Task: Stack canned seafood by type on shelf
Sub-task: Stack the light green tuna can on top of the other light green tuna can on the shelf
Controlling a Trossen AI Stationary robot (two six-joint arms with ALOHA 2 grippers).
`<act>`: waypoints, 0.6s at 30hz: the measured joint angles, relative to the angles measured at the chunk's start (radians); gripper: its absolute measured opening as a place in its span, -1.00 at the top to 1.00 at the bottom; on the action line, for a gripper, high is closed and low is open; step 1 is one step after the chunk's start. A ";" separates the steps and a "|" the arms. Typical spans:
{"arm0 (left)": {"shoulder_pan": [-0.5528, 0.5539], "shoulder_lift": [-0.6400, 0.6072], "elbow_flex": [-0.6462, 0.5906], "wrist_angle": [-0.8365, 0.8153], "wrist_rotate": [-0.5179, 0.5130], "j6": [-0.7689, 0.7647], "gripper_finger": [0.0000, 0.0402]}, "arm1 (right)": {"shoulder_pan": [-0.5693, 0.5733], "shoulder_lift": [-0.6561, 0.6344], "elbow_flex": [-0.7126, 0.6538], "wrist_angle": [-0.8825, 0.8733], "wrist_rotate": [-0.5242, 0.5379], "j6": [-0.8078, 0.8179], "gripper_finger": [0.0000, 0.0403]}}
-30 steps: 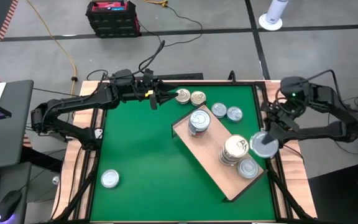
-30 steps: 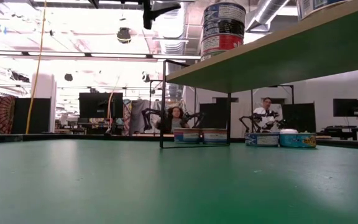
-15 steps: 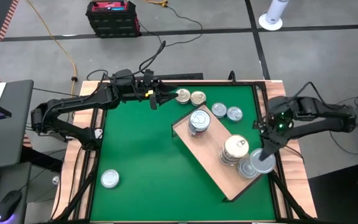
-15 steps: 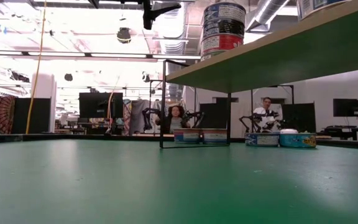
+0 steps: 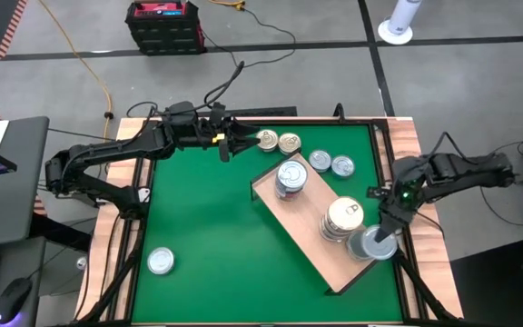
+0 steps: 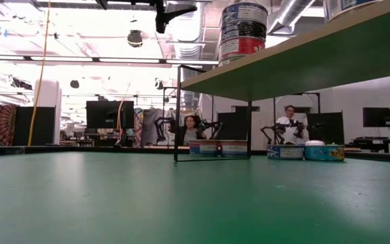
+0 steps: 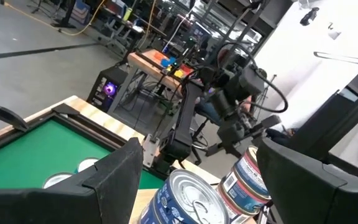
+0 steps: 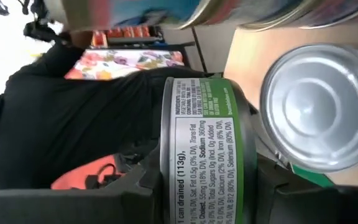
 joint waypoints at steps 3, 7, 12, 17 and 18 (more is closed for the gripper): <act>0.000 0.000 0.000 0.000 -0.003 0.000 -0.50 | 0.001 -0.026 -0.055 0.027 0.024 0.010 0.12; 0.000 0.000 0.000 0.001 -0.003 0.000 -0.50 | 0.001 -0.051 -0.107 0.048 0.055 0.007 0.13; 0.000 0.000 0.000 0.002 -0.003 0.000 -0.50 | 0.001 -0.070 -0.131 0.070 0.103 0.003 0.22; 0.000 0.000 0.000 0.002 -0.005 0.004 -0.50 | 0.001 -0.069 -0.132 0.065 0.122 0.003 0.13; 0.000 0.000 0.000 0.002 -0.008 0.007 -0.50 | 0.002 -0.068 -0.132 0.058 0.123 0.003 0.09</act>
